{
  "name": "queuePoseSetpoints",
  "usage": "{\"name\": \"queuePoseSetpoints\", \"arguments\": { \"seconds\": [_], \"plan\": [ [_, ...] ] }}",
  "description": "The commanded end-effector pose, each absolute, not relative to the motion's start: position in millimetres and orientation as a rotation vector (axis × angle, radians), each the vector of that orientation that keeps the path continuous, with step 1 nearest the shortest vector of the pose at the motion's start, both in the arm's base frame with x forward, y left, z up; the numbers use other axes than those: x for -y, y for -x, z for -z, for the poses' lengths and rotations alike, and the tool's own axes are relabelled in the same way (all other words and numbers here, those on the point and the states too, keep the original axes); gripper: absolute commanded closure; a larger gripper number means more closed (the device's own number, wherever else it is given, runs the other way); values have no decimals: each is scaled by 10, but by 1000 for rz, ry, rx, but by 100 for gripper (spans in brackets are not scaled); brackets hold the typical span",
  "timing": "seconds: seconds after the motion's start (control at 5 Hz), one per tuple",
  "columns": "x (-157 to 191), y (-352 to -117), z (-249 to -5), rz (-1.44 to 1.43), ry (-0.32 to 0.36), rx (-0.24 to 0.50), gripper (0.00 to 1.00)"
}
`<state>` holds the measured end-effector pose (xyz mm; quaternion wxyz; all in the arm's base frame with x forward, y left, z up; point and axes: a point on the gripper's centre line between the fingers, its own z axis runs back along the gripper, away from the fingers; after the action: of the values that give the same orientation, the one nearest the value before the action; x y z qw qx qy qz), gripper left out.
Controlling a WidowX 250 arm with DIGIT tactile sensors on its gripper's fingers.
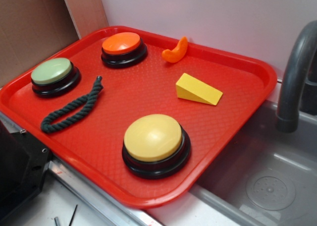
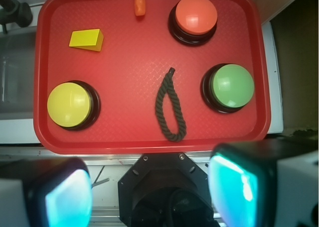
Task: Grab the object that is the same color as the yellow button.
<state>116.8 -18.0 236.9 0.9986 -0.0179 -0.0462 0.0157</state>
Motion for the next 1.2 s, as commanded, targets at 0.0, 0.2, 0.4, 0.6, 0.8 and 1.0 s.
{"name": "queuePoseSetpoints", "arguments": {
  "seconds": [0.0, 0.2, 0.4, 0.6, 0.8, 1.0],
  "plan": [
    [180, -1168, -2369, -31, 36, 93, 0],
    [191, -1668, -2053, 222, -37, 128, 0],
    [285, -2175, -1833, 470, -117, 231, 0],
    [285, -2175, -1833, 470, -117, 231, 0],
    [285, -2175, -1833, 470, -117, 231, 0],
    [285, -2175, -1833, 470, -117, 231, 0]
  ]
}}
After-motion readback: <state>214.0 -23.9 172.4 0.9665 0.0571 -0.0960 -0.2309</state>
